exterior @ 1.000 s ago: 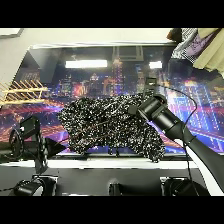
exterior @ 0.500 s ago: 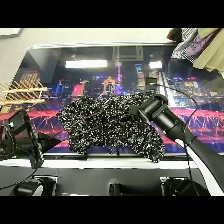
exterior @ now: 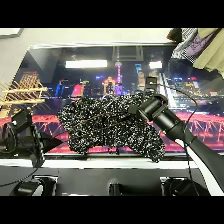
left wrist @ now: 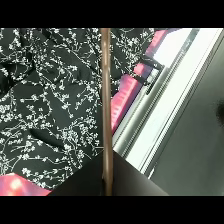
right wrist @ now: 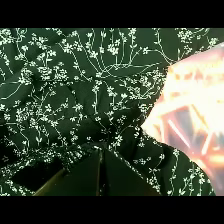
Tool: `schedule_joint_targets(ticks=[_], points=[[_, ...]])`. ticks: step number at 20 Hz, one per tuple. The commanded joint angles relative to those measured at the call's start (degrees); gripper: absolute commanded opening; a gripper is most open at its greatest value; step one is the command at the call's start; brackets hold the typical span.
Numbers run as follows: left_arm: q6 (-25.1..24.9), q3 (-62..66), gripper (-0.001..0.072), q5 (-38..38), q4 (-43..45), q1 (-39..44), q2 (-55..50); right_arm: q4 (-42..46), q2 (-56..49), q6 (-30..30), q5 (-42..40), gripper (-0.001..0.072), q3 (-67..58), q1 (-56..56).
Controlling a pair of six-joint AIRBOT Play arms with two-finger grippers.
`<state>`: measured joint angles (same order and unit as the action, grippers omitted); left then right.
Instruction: Fold the clothes and pants, and hang the long-sleeved shirts on hangers.
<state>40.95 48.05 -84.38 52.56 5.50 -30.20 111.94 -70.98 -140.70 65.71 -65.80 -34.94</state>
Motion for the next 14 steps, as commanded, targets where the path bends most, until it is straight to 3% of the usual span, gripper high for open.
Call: schedule_joint_targets(ticks=[1, 7, 14], points=[[-2.1, 0.0, 0.0016, -0.1, -0.3, 0.0, -2.6, -0.3, 0.3, -0.1, -0.3, 0.0016, 0.0, 0.0], [-10.6, 0.0, 0.0016, 3.8, -3.5, -0.1, -8.2, -2.3, 3.8, 3.3, -0.7, 0.0016, 0.0, 0.0], [-23.6, 0.1, 0.0015, 3.4, -13.7, -0.2, -14.8, -2.4, 10.5, 17.1, 5.2, 0.0016, -2.8, 0.0]])
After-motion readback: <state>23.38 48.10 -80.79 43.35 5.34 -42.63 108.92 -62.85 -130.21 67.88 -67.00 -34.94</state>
